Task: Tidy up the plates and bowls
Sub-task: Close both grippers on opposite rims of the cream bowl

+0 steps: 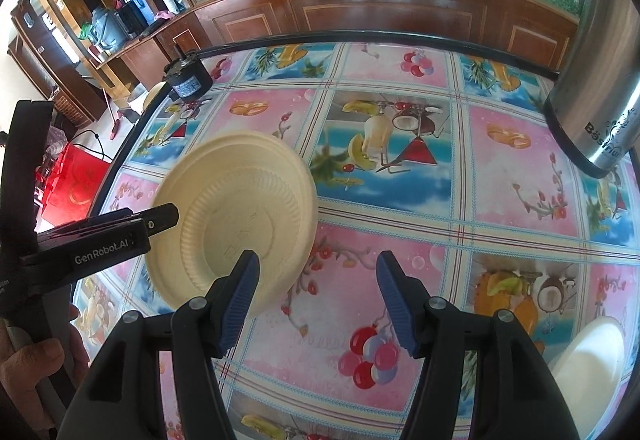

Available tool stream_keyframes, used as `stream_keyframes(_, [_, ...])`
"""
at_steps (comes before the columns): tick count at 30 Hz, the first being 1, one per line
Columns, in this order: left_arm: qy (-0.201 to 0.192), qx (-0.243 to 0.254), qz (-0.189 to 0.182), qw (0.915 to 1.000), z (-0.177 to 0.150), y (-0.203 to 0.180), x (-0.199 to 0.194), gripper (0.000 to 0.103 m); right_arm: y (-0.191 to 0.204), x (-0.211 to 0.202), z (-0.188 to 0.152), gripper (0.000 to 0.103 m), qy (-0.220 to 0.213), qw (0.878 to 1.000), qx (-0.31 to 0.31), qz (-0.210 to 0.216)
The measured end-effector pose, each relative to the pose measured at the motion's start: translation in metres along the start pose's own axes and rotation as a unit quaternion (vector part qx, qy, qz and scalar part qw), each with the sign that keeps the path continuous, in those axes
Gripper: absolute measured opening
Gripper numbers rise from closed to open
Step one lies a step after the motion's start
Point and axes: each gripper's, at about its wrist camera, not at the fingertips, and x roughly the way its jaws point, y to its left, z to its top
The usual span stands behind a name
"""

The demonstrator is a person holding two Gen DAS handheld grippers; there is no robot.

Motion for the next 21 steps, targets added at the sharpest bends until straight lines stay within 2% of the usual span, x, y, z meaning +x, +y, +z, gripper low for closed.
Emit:
stream_keyframes(5, [0.009,-0.001,-0.004,0.9999,0.005,-0.005,0.009,0.069,-0.004,0.012,0.005,0.061,0.013,1.0,0.015,0.011])
stream_keyframes(10, [0.032,0.021,0.005,0.9993,0.003,-0.017,0.019,0.069,0.0,0.024,0.005,0.058,0.029,0.999,0.009,0.017])
stream_keyframes(12, [0.032,0.025,0.002,0.9992,0.001,-0.019,0.019,0.069,0.002,0.028,0.005,0.031,0.034,0.999,0.001,0.015])
stream_keyframes(13, [0.029,0.029,0.004,0.9992,0.0,-0.021,0.018,0.066,0.002,0.028,0.005,0.015,0.035,0.999,0.001,0.018])
stream_keyframes(14, [0.029,0.031,0.005,0.9991,-0.001,-0.022,0.018,0.062,0.002,0.028,0.004,0.014,0.035,0.999,-0.001,0.015])
stream_keyframes(16, [0.033,0.035,0.001,0.9988,-0.002,-0.023,0.018,0.047,0.003,0.026,0.002,0.013,0.032,0.999,-0.009,0.013])
stream_keyframes(21, [0.038,0.044,-0.002,0.9983,-0.009,-0.026,0.014,0.029,0.004,0.021,0.0,0.012,0.028,0.999,-0.013,0.013])
